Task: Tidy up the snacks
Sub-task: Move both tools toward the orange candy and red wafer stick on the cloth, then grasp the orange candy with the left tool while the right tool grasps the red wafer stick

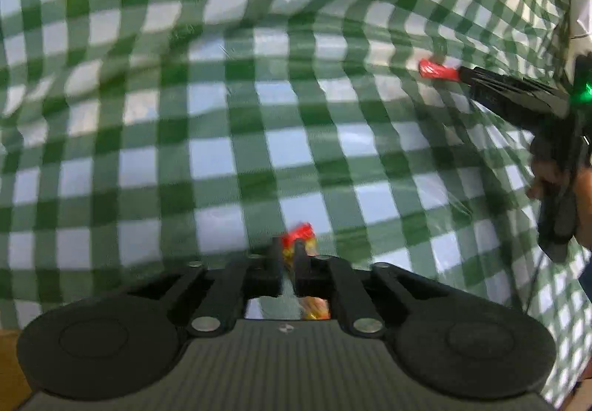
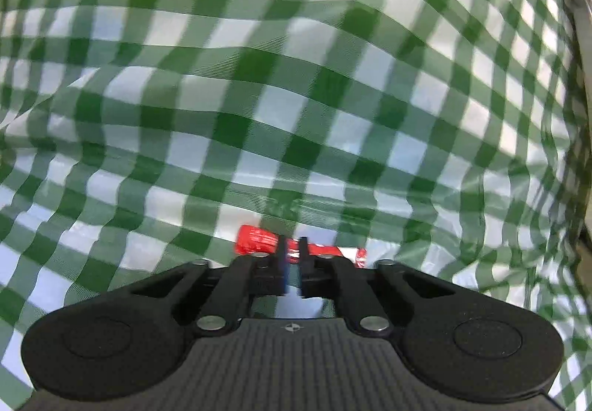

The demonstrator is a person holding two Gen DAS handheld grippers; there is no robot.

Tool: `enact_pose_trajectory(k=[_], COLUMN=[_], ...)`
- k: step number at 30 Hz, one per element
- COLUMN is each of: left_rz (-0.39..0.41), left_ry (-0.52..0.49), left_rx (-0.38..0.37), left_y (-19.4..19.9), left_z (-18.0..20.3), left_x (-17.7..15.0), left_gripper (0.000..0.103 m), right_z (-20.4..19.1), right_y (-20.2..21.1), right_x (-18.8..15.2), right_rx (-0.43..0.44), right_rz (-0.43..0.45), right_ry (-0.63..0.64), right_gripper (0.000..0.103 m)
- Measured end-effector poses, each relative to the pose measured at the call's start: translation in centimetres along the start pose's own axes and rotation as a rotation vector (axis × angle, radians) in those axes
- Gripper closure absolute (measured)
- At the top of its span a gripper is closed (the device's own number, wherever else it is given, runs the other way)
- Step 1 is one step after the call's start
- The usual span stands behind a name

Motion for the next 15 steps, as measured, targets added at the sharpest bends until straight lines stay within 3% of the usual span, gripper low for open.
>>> enact_pose_trajectory(k=[1,2,3,7,11,13,15], left_rz=[-0.002,0.006,0.014,0.006,0.013,0.012,0.018], left_ry=[-0.006,-0.016,-0.024,-0.052,-0.075,-0.079,-0.084], left_rx=[0.004,0.017,0.025,0.038,0.033,0.036,0.038], left_y=[-0.1,-0.2,-0.2,-1.5,-2.1,-2.4,-2.5], left_z=[0.1,0.2,0.3,0.9,1.4,1.5,1.5], left_x=[-0.2,-0.4,-0.5,-0.9,-1.0,-1.1,-1.0], left_gripper=[0.068,0.051,0.042,0.034,0.017,0.016,0.016], right_z=[0.2,0.5,0.9,1.3,0.9,1.0,1.1], right_y=[-0.3,-0.6,-1.1,-3.6,-4.7,-5.1,-5.5], right_x=[-0.1,-0.2,-0.2,-1.1,-0.7,-0.4,-0.1], right_rx=[0.001,-0.021,-0.040,-0.038,-0.049,-0.061,-0.070], right_rz=[-0.016,-0.020,-0.023,-0.078,-0.053,-0.046,-0.042], right_ry=[-0.009,0.003,0.031,0.108,0.140,0.148,0.151], right_gripper=[0.052,0.046,0.043,0.043,0.038,0.027,0.025])
Point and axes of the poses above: each gripper's, at about its wrist camera, not at the fingertips, and y roughly against the way its jaws point, z to its right, x to its top, the point moved 8 cm from there along -y, roughly the way its jaws point, and after that the axes turned 15 degrees about y, right-handed, at the moved point
